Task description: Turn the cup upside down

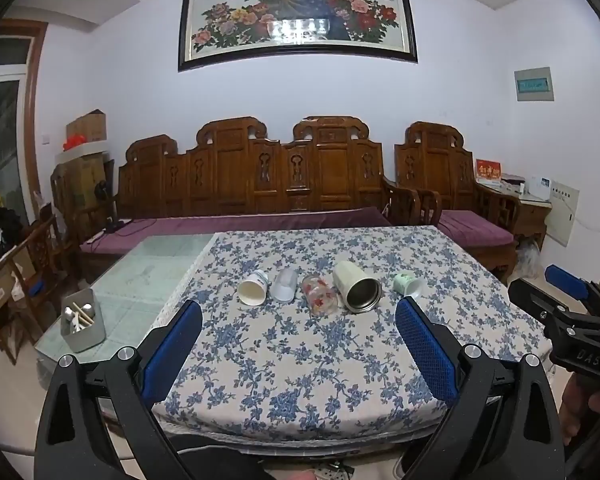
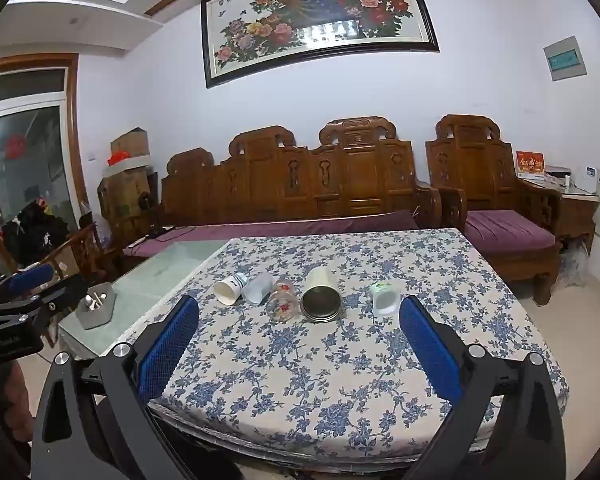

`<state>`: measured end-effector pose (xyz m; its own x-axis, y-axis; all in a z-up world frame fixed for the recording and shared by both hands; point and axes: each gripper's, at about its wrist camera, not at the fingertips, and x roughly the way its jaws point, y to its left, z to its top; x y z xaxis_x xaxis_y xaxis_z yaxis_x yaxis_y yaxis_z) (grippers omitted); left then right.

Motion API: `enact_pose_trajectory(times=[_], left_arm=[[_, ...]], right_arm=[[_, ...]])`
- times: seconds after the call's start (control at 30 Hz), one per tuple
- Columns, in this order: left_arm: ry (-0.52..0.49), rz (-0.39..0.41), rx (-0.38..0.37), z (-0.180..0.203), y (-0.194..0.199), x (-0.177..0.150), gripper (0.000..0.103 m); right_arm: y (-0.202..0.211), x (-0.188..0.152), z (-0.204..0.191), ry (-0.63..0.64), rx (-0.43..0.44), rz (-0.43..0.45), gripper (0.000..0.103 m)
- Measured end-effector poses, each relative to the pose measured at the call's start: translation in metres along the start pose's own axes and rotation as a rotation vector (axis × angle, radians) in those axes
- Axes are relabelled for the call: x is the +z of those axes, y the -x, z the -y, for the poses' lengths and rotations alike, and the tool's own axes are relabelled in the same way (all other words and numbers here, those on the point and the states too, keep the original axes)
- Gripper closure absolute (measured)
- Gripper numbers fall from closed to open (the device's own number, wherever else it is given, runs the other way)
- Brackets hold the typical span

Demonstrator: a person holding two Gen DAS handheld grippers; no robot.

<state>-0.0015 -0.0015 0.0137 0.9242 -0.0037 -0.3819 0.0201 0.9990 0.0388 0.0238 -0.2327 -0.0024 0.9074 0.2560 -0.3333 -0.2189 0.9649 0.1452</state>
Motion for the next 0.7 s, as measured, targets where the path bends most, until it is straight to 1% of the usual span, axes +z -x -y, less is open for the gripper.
enact_pose_trajectory(times=[0.3,0.7], left_arm=[[-0.002,0.015,-0.002,0.0012,0.0031,-0.0020,0.009],[-0.003,0.016,-0.001,0.0022,0.0036,-0.0017,0.009]], right_arm=[[-0.0006,-0.0003,-0.0004,0.000,0.002,0.000,0.002],[-0.0015,-0.0012,-0.0022,0.002,-0.002,0.000,0.002]])
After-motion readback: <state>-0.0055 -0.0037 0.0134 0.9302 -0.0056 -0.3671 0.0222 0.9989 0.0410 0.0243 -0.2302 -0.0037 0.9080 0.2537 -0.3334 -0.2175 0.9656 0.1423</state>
